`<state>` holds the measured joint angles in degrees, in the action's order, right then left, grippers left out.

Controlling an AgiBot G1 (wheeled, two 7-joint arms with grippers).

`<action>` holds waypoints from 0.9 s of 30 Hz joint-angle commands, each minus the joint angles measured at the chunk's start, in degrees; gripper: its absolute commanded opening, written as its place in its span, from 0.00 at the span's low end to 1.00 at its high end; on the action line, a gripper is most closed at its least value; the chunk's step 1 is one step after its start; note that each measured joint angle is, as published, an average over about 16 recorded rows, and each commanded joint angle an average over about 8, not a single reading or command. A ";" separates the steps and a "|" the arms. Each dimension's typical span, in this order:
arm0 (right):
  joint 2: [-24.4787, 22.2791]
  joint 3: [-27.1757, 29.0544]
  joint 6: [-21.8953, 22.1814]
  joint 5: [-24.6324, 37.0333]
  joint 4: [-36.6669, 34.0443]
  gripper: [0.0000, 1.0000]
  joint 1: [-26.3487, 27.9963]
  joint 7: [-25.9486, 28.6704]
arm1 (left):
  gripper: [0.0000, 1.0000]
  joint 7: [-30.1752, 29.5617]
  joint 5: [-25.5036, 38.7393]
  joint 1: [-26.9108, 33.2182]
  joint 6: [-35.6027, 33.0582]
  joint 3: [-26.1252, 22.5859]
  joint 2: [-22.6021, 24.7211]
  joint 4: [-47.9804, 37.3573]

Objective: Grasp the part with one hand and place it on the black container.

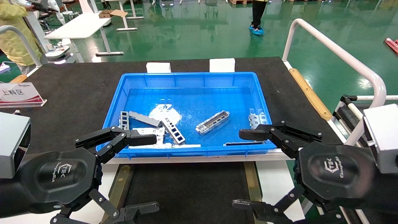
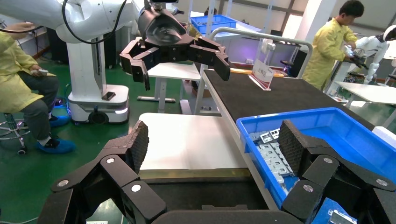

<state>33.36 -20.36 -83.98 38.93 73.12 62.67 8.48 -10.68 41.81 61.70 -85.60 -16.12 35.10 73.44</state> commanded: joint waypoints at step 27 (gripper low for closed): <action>0.00 0.00 0.00 0.00 0.00 1.00 0.00 0.00 | 1.00 0.00 0.00 0.00 0.00 0.00 0.00 0.00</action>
<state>33.36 -20.36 -83.98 38.93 73.12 62.67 8.48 -10.68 41.81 61.70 -85.60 -16.13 35.10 73.44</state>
